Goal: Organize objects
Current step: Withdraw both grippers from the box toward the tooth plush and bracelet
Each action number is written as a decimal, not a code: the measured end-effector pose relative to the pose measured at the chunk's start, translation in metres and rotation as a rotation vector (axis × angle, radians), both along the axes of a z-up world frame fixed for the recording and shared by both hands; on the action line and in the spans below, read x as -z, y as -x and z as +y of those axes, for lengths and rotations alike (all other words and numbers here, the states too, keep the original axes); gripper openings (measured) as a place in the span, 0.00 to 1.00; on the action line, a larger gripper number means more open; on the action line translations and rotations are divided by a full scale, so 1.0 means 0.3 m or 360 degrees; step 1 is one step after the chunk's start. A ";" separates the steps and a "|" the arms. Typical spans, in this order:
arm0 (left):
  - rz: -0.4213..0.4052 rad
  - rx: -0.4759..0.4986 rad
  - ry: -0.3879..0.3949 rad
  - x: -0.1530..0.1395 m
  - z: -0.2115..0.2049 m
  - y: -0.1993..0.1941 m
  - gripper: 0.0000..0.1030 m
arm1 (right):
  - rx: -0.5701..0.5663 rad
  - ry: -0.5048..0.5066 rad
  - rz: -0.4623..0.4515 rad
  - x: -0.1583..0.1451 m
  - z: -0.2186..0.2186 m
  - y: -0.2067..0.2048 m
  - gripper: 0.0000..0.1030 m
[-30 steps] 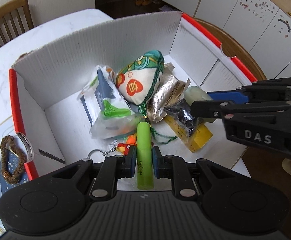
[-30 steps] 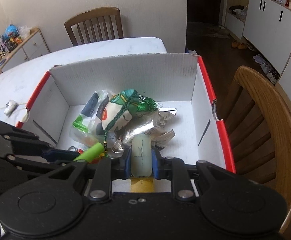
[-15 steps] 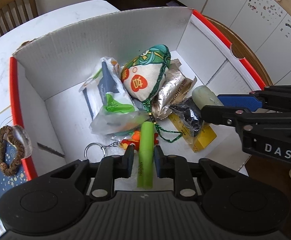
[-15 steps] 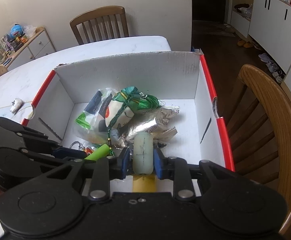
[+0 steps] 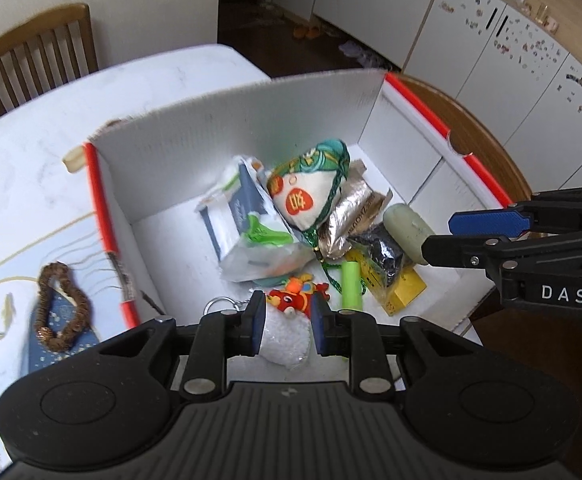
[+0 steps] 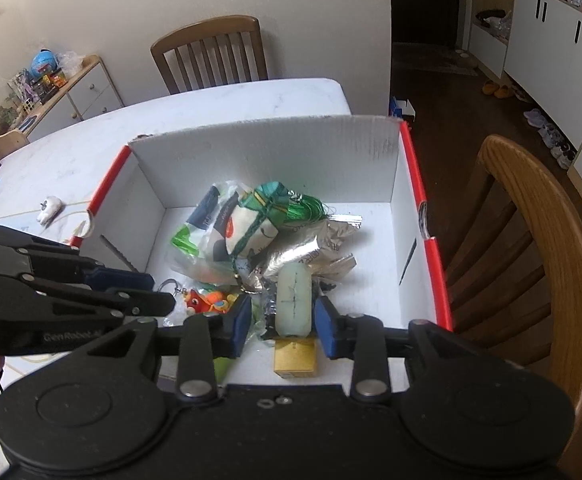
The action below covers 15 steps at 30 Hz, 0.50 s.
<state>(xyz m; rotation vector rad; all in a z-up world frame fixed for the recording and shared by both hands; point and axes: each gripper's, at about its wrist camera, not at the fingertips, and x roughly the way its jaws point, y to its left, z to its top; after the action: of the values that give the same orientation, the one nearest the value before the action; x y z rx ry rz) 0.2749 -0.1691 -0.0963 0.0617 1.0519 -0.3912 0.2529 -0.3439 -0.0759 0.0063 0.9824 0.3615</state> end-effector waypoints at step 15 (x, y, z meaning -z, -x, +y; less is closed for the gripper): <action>-0.0269 -0.0099 0.0076 -0.181 0.197 0.144 0.22 | -0.0100 -0.0075 -0.0101 -0.136 0.127 0.099 0.36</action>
<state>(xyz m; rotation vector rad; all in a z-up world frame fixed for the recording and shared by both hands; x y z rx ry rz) 0.2317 -0.1101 -0.0419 0.0189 0.8750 -0.3482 0.2231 -0.3057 -0.0351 0.0066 0.9128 0.4399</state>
